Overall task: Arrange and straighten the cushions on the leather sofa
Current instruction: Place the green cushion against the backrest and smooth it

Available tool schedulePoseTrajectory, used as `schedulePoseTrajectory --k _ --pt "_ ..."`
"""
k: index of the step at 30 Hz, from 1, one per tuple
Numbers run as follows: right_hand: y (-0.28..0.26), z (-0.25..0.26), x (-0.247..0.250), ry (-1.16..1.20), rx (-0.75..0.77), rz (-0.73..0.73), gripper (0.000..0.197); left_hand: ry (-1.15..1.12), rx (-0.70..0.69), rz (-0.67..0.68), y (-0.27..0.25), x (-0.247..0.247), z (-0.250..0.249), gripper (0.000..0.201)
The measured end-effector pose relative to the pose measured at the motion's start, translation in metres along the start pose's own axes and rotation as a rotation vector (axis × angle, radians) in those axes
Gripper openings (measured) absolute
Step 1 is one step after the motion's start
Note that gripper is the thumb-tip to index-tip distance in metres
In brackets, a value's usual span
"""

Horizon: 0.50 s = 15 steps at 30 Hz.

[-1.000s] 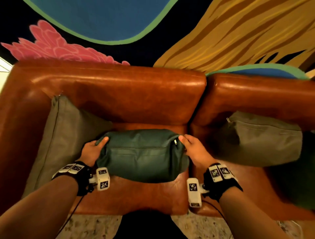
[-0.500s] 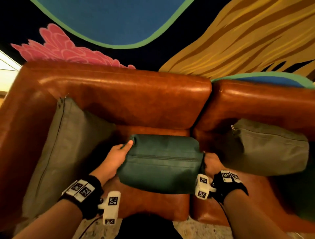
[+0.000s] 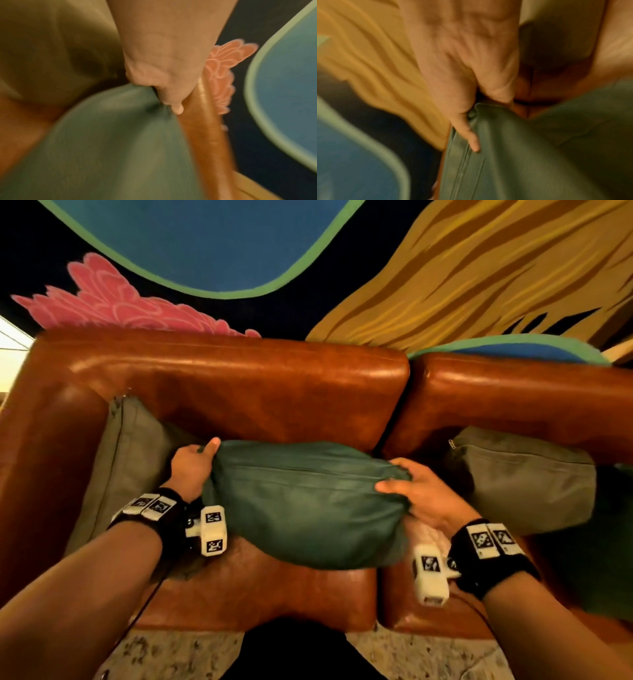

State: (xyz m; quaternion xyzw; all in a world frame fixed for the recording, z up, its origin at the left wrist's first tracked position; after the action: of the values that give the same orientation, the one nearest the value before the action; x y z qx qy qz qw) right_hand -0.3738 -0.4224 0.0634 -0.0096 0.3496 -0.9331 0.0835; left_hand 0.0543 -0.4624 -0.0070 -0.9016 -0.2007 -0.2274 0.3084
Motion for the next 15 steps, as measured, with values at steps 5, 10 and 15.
schedulePoseTrajectory --k 5,10,15 --pt "0.034 -0.064 0.072 0.042 -0.109 -0.324 0.048 -0.590 0.213 0.347 -0.063 -0.027 -0.011 0.031" --pt "0.048 -0.076 0.036 0.106 -0.150 -0.474 0.007 -0.860 0.326 0.430 -0.053 -0.021 0.003 0.030" --pt "0.051 -0.033 -0.016 -0.246 -0.041 -0.613 0.040 -0.286 0.136 -0.031 -0.059 -0.031 0.005 0.058"
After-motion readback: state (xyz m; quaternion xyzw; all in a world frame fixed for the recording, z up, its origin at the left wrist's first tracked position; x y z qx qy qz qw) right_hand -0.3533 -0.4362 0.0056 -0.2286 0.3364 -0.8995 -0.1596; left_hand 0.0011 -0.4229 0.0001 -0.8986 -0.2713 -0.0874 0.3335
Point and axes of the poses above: each hand's wrist, its own y-axis towards the middle knuckle, its own x-axis out of the back of the hand, z = x × y, the point moved 5 cm from there along y, towards the middle knuckle, and after that the axes turned 9 degrees about -y, right-handed, at the moved point
